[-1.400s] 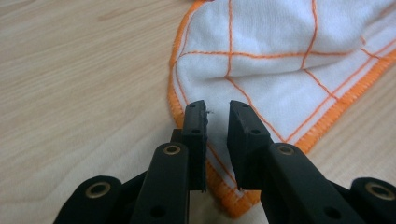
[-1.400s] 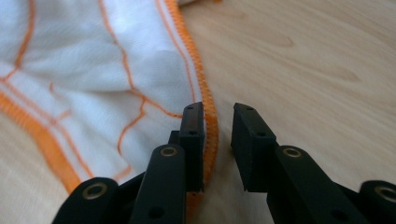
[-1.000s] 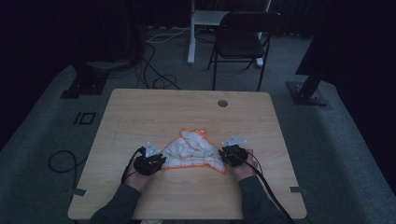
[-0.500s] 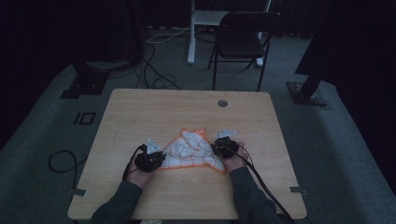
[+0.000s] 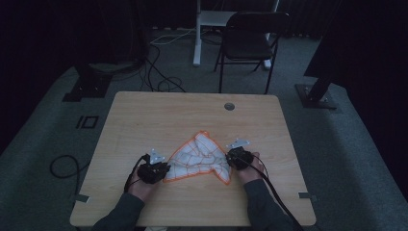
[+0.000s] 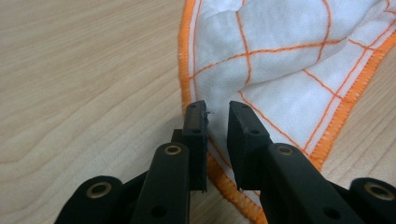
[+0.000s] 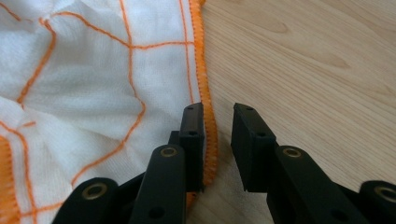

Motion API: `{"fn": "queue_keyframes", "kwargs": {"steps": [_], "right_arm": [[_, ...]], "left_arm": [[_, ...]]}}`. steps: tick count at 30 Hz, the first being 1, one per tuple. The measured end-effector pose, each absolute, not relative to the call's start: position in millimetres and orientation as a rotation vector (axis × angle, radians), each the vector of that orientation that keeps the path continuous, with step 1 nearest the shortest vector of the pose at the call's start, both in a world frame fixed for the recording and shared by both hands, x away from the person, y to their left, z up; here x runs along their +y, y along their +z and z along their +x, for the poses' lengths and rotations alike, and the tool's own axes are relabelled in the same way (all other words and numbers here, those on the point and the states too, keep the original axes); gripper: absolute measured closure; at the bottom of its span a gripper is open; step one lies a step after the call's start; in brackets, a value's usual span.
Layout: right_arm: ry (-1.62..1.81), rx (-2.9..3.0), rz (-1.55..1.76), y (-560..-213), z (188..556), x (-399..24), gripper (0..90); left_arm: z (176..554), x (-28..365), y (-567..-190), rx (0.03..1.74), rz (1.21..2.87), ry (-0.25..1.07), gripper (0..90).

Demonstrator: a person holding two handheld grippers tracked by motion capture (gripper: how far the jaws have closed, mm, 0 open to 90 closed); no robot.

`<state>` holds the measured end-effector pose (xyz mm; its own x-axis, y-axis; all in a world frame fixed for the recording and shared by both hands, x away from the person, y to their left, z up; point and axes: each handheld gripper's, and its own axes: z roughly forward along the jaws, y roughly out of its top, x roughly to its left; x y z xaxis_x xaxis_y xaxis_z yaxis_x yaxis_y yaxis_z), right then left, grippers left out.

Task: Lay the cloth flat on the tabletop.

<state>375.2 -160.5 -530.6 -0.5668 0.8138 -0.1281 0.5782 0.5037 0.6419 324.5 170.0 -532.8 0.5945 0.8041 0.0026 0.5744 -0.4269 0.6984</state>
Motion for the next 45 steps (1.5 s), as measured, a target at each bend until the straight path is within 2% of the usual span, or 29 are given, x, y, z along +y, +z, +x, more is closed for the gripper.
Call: {"fn": "queue_keyframes", "kwargs": {"steps": [7,14,21,28,45], "right_arm": [[0.894,2.320,1.131,-526.1,385.2,-148.7,72.4],[0.961,2.334,1.084,-525.2,396.0,-135.6,77.5],[0.948,2.363,1.095,-534.0,403.0,-131.0,82.4],[0.909,2.366,1.104,-536.0,401.1,-133.2,84.6],[0.853,2.316,1.182,-535.0,388.4,-158.6,85.4]], "left_arm": [[349.0,165.5,-520.9,1.058,2.108,0.505,75.8],[378.7,155.1,-523.3,1.020,2.122,0.486,89.2],[398.5,133.9,-530.9,0.985,2.159,0.441,90.0],[400.2,132.3,-538.8,0.994,2.169,0.446,90.0],[387.3,165.2,-538.8,1.126,2.111,0.486,90.0]]}}
